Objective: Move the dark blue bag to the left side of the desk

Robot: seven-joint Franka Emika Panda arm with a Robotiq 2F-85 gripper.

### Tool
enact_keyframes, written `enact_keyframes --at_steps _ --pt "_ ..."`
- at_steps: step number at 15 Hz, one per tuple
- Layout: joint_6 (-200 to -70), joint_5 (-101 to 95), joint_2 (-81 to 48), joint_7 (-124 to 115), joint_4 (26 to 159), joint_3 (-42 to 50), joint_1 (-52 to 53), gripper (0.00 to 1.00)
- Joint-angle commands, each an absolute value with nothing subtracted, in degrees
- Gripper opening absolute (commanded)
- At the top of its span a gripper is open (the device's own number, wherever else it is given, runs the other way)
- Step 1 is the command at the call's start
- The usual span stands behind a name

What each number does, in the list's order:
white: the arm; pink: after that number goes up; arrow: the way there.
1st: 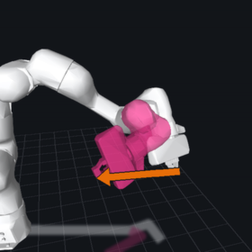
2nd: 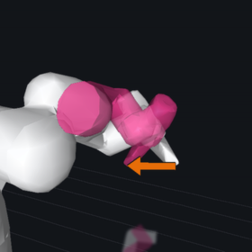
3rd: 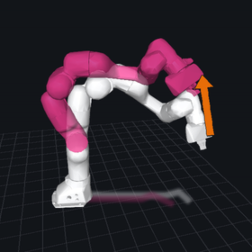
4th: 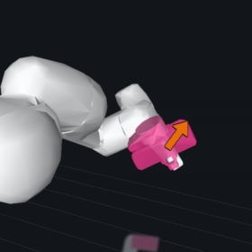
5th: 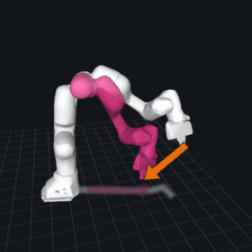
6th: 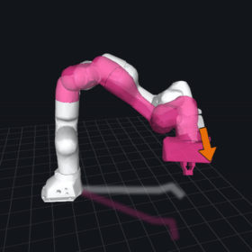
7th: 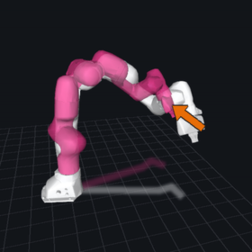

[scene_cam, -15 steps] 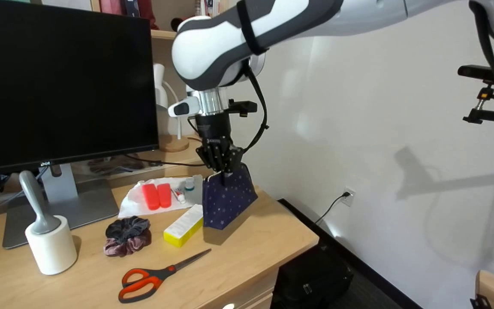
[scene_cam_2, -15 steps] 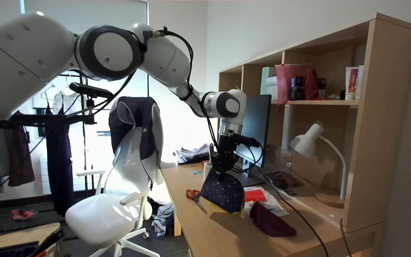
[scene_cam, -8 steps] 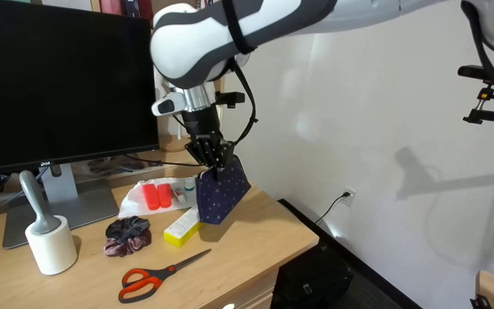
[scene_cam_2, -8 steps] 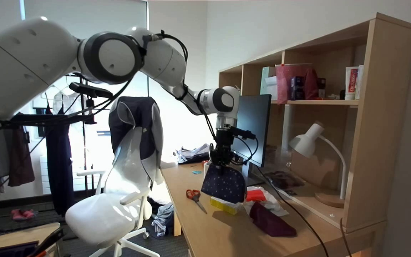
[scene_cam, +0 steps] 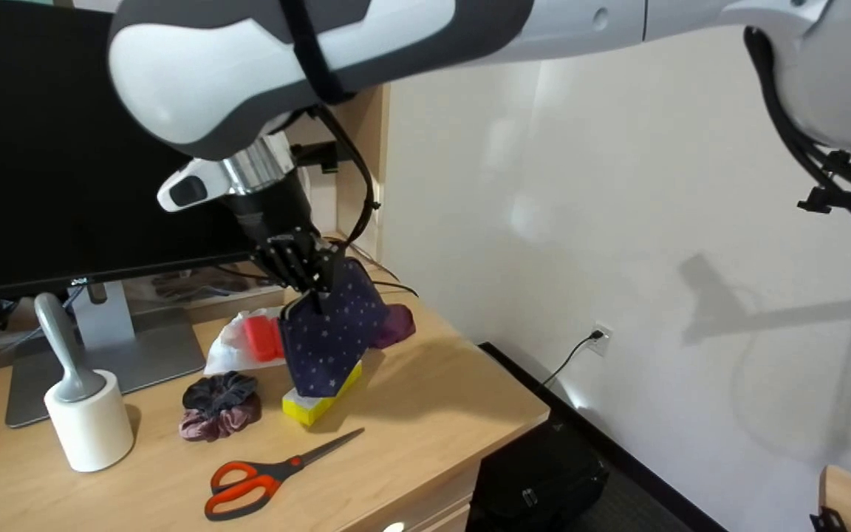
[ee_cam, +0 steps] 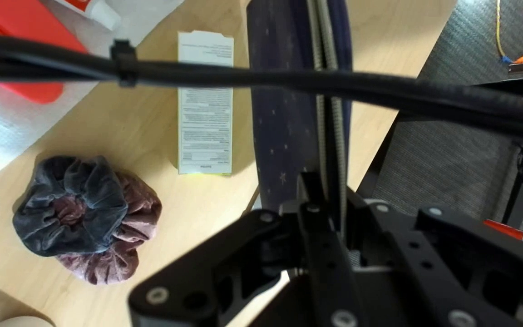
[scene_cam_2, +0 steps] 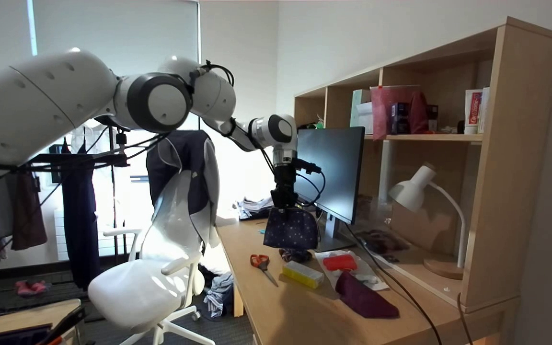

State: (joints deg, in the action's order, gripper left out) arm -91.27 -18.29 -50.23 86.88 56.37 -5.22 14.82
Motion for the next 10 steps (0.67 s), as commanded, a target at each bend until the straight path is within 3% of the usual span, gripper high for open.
enact_keyframes --at_steps 1,6,10 --pt "-91.27 -18.33 -50.50 86.88 56.08 -5.09 14.81 0.10" --pt "-93.09 -16.52 -52.05 82.56 53.90 -5.09 14.70 0.09" --pt "-101.72 -15.04 -54.27 71.73 51.71 -5.45 17.07 0.09"
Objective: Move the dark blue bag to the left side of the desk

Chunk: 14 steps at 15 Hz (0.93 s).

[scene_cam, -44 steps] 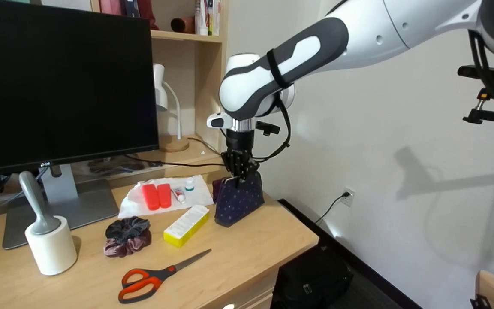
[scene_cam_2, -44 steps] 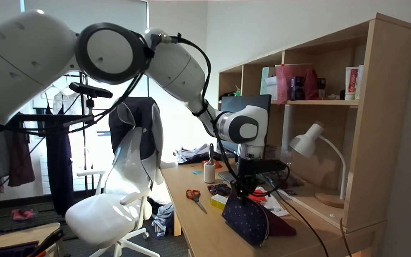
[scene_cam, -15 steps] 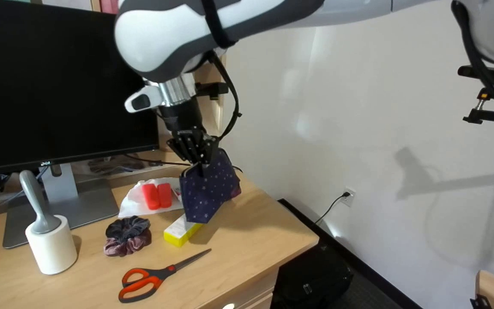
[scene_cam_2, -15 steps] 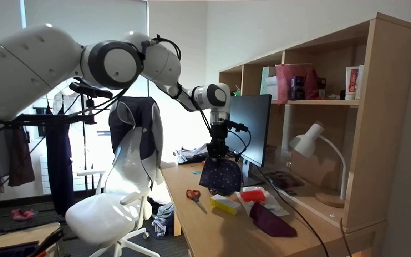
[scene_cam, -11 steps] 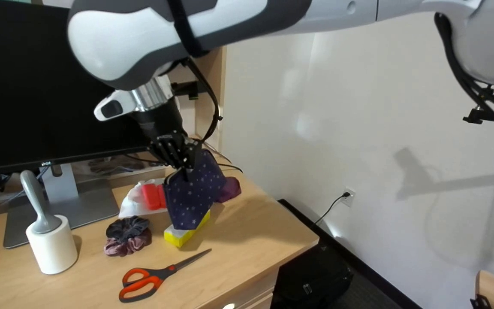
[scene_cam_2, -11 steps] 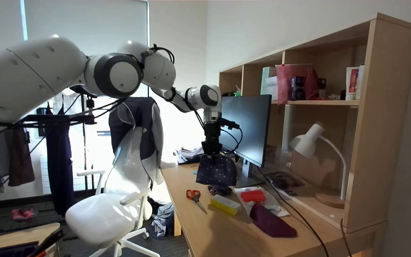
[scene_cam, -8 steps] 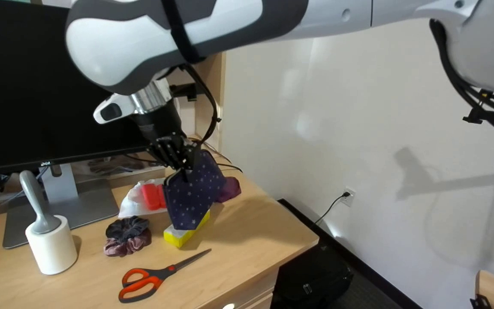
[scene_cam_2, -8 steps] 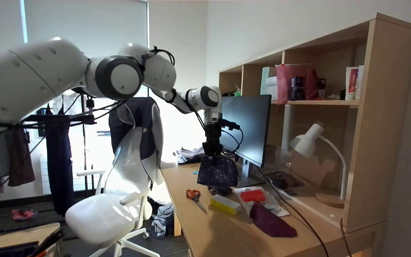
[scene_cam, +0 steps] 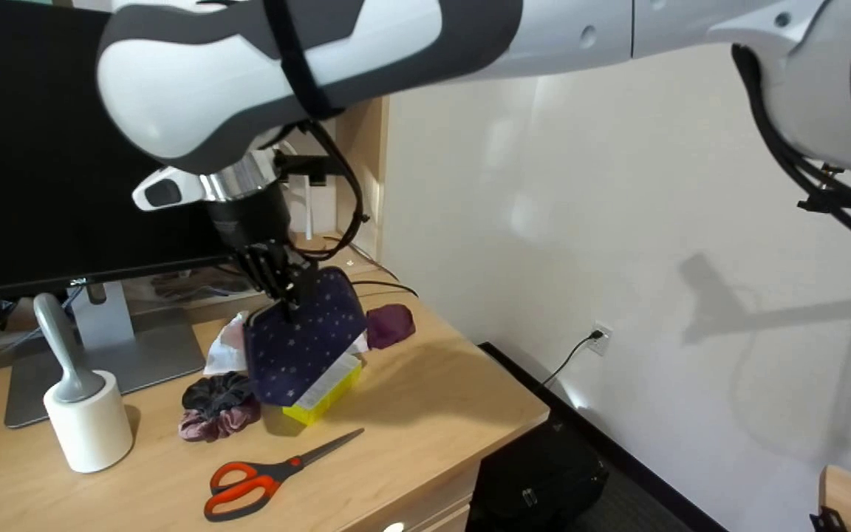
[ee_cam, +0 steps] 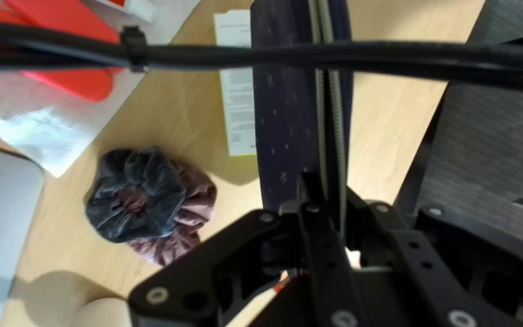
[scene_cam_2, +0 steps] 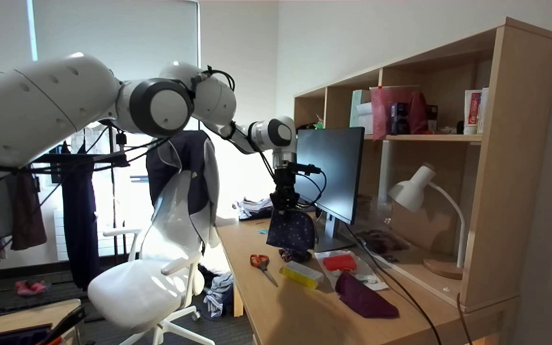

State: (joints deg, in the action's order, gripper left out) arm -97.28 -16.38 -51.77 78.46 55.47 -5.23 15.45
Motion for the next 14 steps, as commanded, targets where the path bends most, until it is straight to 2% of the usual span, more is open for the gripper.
enact_keyframes --at_steps 1,3,4,10,14 --pt "-104.30 -14.97 -54.94 69.25 51.15 -5.39 17.80 0.09" --pt "-107.31 -16.38 -57.09 64.59 48.93 -4.45 20.10 0.09" --pt "-105.80 -15.96 -54.22 68.25 53.27 -5.18 18.53 0.09" --pt "-106.08 -15.98 -54.88 67.70 53.05 -4.98 18.75 0.09" --pt "-107.17 -15.95 -58.25 64.92 49.81 -4.79 20.16 0.10"
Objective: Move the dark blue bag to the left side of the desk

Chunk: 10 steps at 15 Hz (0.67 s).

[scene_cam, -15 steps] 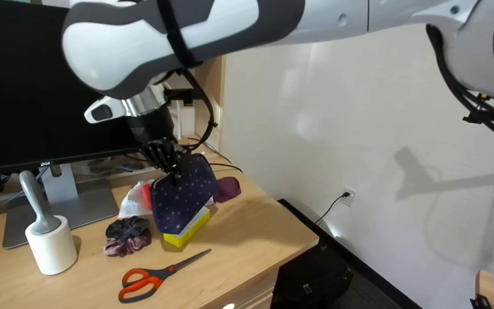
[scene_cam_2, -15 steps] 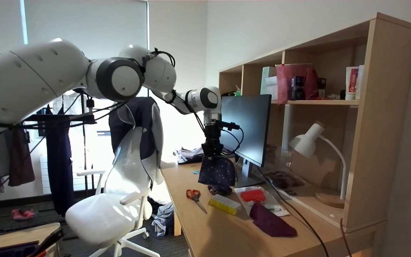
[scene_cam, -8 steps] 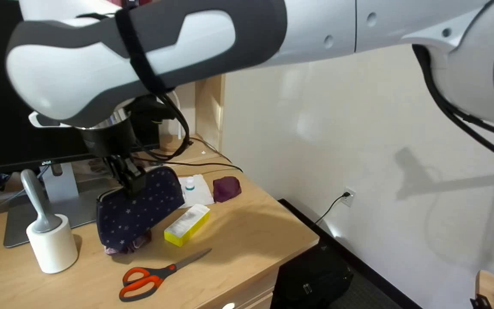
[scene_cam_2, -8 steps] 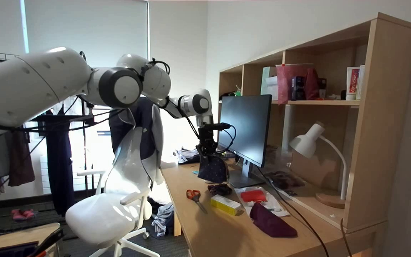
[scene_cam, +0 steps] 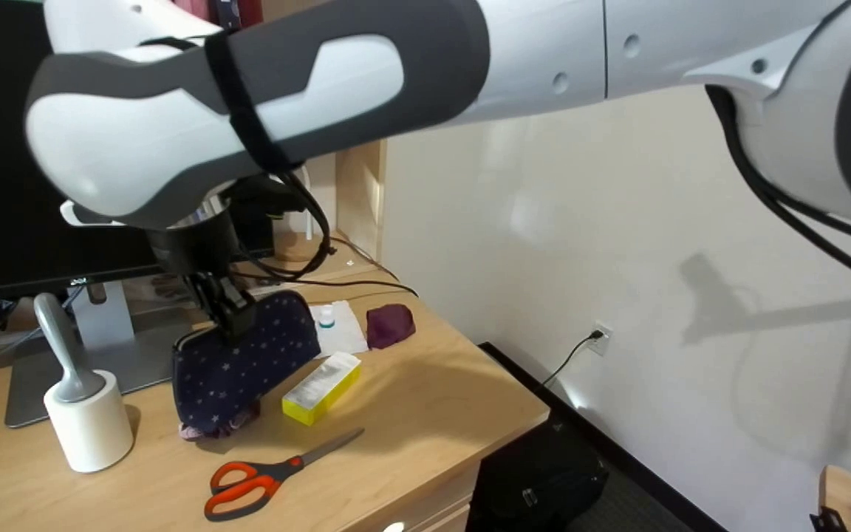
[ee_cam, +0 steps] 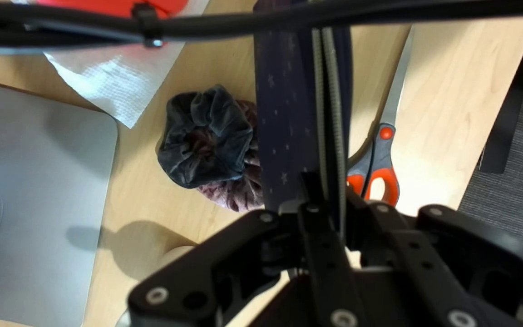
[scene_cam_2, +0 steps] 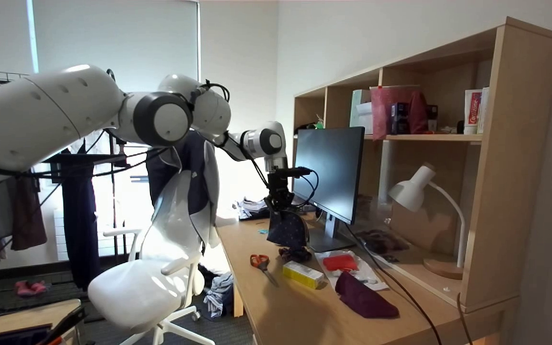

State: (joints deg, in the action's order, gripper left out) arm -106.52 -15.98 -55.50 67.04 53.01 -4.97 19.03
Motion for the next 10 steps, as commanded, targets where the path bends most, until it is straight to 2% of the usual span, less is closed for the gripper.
enact_keyframes --at_steps 1,10 --pt "-107.22 -16.07 -59.37 64.56 48.86 -4.78 20.69 0.09" --pt "-106.21 -19.65 -67.29 67.88 38.79 -4.27 26.58 0.09"
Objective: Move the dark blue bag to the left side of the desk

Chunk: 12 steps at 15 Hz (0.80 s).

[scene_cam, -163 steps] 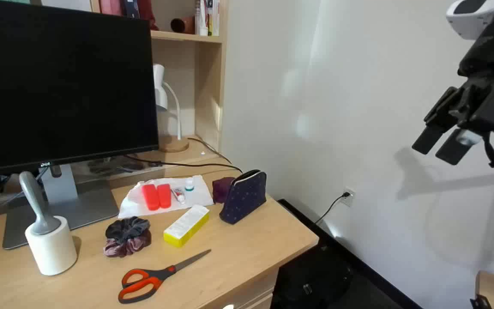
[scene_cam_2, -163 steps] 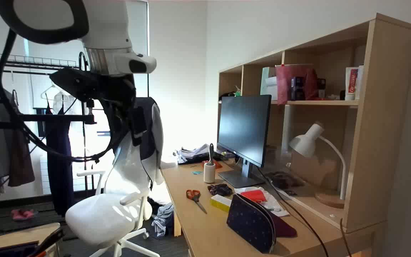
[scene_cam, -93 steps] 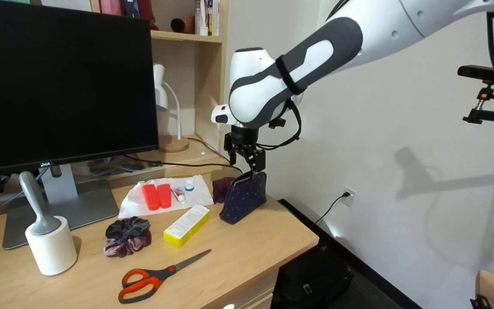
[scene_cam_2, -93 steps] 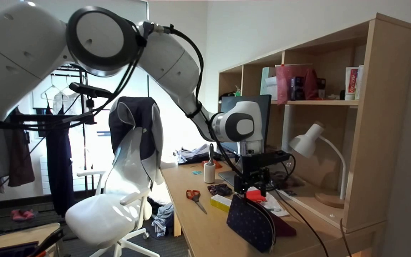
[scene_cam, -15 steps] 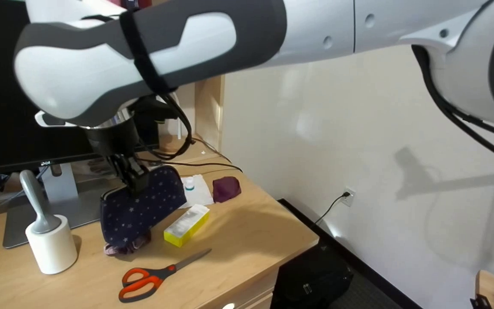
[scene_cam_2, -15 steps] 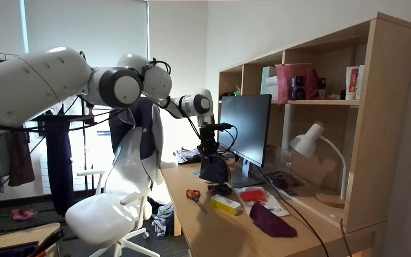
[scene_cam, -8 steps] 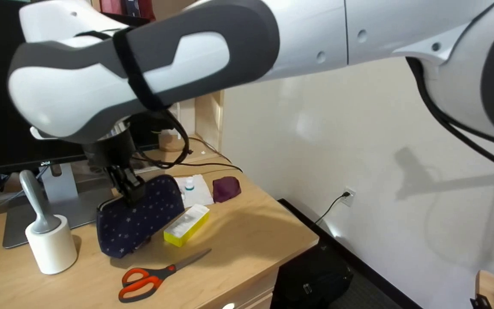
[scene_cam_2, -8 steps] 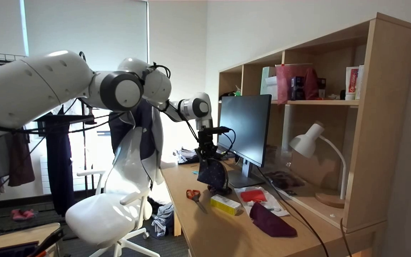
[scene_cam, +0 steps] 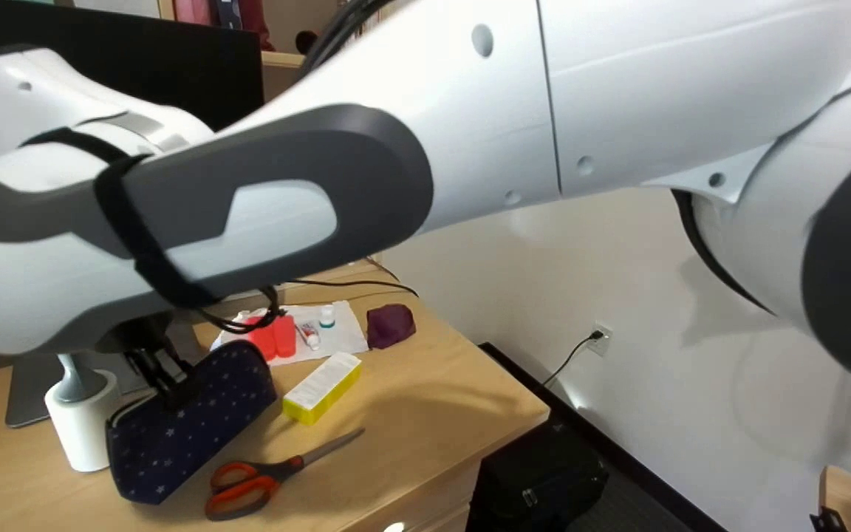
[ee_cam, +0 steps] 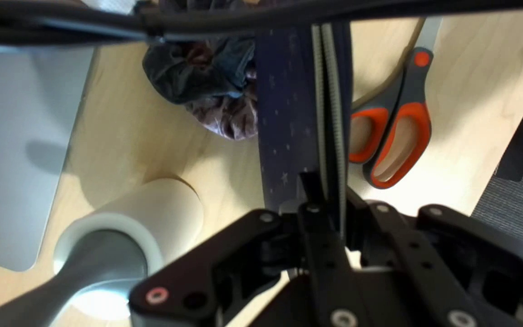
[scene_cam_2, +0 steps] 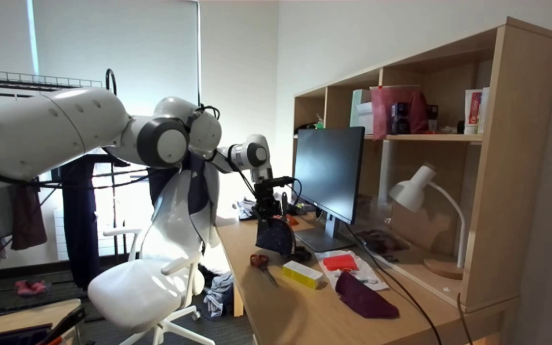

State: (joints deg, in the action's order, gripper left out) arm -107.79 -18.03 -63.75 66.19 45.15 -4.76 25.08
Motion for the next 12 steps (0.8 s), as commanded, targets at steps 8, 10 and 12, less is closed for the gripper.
enact_keyframes --at_steps 8,10,12 --pt "-102.33 -19.31 -71.93 84.30 33.10 -4.66 28.65 0.09" --pt "-101.82 -18.77 -72.49 90.35 32.44 -5.20 28.50 0.09" --pt "-101.63 -18.41 -72.96 95.02 31.70 -5.30 28.51 0.09"
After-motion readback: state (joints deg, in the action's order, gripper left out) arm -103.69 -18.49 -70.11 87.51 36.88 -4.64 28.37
